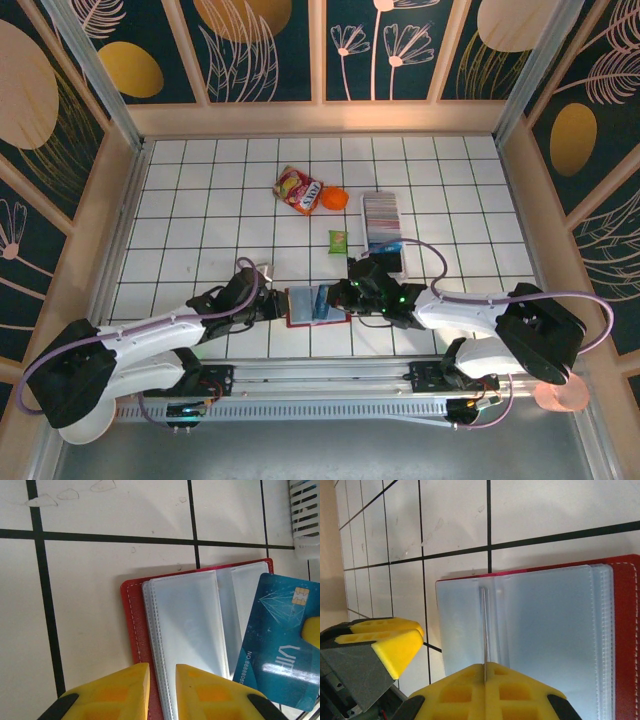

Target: Put the credit cards into the card holder

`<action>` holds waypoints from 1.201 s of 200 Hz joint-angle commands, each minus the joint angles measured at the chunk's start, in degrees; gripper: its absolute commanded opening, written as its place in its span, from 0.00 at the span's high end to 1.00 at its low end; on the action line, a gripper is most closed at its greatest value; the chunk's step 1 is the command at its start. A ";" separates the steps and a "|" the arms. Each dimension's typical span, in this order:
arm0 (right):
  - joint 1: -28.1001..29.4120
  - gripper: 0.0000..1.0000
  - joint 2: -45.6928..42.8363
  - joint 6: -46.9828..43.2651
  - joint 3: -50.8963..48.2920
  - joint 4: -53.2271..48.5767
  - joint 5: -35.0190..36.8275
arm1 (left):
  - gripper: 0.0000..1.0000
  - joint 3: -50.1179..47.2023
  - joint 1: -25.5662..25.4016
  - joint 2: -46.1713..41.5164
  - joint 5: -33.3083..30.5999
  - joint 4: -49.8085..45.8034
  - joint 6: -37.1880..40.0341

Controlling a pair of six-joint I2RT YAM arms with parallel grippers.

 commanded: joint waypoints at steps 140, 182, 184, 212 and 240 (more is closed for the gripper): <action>0.31 1.00 6.68 2.21 -1.26 8.27 -3.63 | 0.87 -1.24 -0.30 7.77 2.52 3.15 0.85; 0.16 1.00 7.67 2.12 -0.46 7.89 -3.81 | 0.88 -1.98 -0.31 6.14 2.23 2.62 0.30; 0.16 1.00 7.79 2.19 -0.43 7.90 -3.87 | 0.88 -2.02 -0.26 6.10 2.24 2.60 0.21; 0.16 1.00 9.19 2.55 -0.06 8.42 -4.55 | 0.89 -2.51 -0.32 5.64 2.52 2.89 -0.18; 0.16 1.00 10.51 3.12 0.11 10.10 -5.77 | 0.89 -2.82 -0.29 4.70 2.51 2.47 -0.46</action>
